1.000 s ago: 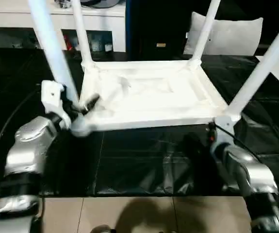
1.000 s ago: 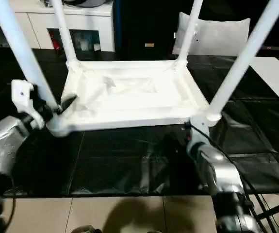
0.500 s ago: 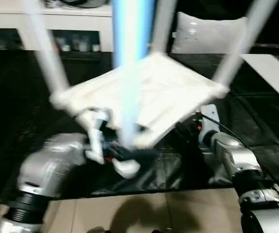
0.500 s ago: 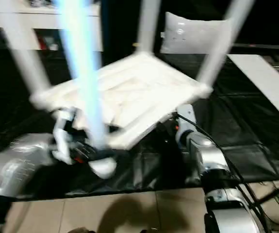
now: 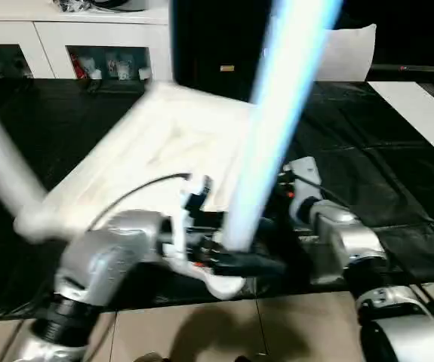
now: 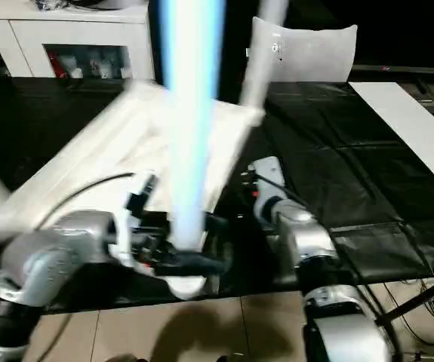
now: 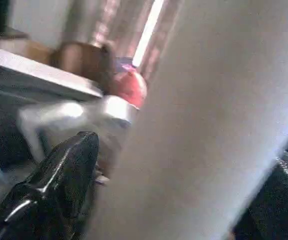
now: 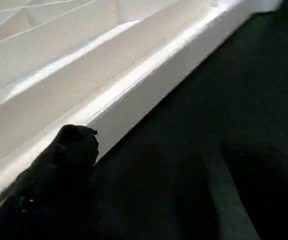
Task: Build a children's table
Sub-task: Rotate table base
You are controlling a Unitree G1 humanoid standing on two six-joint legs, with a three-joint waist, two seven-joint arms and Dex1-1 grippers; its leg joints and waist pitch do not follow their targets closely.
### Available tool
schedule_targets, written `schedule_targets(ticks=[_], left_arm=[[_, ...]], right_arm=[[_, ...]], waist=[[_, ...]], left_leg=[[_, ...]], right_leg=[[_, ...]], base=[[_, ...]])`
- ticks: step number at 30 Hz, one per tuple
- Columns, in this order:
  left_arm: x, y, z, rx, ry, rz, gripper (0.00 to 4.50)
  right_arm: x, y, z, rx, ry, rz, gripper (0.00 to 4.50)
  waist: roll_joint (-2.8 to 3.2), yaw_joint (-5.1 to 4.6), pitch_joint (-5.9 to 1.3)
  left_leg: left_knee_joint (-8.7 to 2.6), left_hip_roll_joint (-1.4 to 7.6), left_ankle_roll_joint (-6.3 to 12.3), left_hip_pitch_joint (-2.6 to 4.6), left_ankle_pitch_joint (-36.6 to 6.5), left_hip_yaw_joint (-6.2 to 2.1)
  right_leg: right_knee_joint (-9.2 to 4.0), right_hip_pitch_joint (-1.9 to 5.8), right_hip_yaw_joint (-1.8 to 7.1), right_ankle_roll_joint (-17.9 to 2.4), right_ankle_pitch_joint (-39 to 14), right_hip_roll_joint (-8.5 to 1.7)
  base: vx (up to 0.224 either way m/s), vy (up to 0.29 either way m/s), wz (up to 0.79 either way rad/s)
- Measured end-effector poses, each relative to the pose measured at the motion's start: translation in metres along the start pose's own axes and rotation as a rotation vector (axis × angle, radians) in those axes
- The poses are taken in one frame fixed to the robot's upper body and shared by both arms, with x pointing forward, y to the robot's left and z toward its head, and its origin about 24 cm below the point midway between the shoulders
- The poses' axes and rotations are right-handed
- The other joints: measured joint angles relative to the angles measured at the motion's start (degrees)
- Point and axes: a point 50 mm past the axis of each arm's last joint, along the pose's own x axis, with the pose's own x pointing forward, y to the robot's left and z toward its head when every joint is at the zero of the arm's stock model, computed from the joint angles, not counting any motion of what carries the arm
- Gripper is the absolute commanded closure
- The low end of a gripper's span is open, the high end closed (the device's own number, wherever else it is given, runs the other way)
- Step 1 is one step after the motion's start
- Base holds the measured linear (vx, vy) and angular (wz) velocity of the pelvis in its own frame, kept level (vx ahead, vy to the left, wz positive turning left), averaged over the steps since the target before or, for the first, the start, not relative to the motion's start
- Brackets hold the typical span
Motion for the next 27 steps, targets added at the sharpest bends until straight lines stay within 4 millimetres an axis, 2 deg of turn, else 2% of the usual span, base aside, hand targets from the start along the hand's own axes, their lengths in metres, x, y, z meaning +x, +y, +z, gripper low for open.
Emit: schedule_targets(ticks=[5, 8, 13, 17, 20, 22, 27], left_arm=[[0.017, 0.020, 0.010, 0.106, -0.027, 0.158, 0.02], [0.016, 0.029, 0.010, 0.147, -0.012, 0.262, 0.02], [0.001, 0.035, 0.005, 0.158, 0.028, 0.354, 0.02], [-0.011, 0.033, -0.004, 0.150, 0.039, 0.397, 0.02], [-0.020, 0.038, -0.002, 0.183, 0.050, 0.487, 0.02], [-0.032, 0.039, -0.004, 0.202, 0.082, 0.537, 0.02], [-0.054, 0.035, -0.022, 0.205, 0.212, 0.567, 0.02]], right_arm=[[0.003, 0.006, 0.001, -0.023, -0.010, 0.010, 0.00], [0.002, -0.001, -0.001, -0.018, 0.002, -0.043, 0.00], [-0.014, -0.030, -0.001, -0.010, -0.008, -0.163, 0.00], [-0.036, -0.048, -0.023, 0.003, 0.036, -0.218, 0.00], [-0.047, -0.053, -0.029, 0.007, 0.038, -0.211, 0.00], [-0.054, -0.054, -0.025, 0.002, 0.003, -0.186, 0.00], [-0.067, -0.050, -0.009, -0.006, -0.096, -0.084, 0.00]], waist=[[0.00, 0.07, 0.00], [0.01, 0.44, 0.00], [0.01, 0.94, 0.00], [0.01, 1.25, 0.00], [0.01, 0.82, 0.00], [0.02, 0.57, -0.01], [0.01, 1.15, 0.00]], left_leg=[[0.07, 0.00, 0.00, 0.03, 0.0, -0.01], [0.05, 0.00, 0.00, 0.02, 0.0, -0.01], [0.04, 0.00, 0.00, 0.00, 0.0, -0.01], [0.04, 0.00, 0.02, -0.01, 0.0, -0.01], [0.07, 0.00, 0.01, 0.07, 0.0, -0.01], [0.06, 0.00, 0.01, 0.18, 0.0, -0.02], [0.01, 0.02, 0.01, 0.13, 0.0, -0.11]], right_leg=[[0.00, 0.06, 0.01, 0.0, 0.0, 0.00], [0.00, 0.05, 0.00, 0.0, 0.0, 0.00], [0.00, 0.03, 0.00, 0.0, 0.0, 0.00], [0.00, 0.04, 0.00, 0.1, 0.0, 0.00], [0.04, 0.05, 0.00, 0.0, 0.1, 0.00], [0.06, 0.06, -0.04, 0.0, 0.1, 0.00], [-0.06, 0.09, -0.14, 0.1, 0.0, 0.00]], base=[[0.000, 0.000, 0.00], [0.000, 0.000, 0.00], [0.000, 0.000, 0.00], [0.000, 0.000, 0.00], [0.000, 0.000, 0.00], [0.000, 0.000, 0.00], [0.000, 0.000, 0.00]])
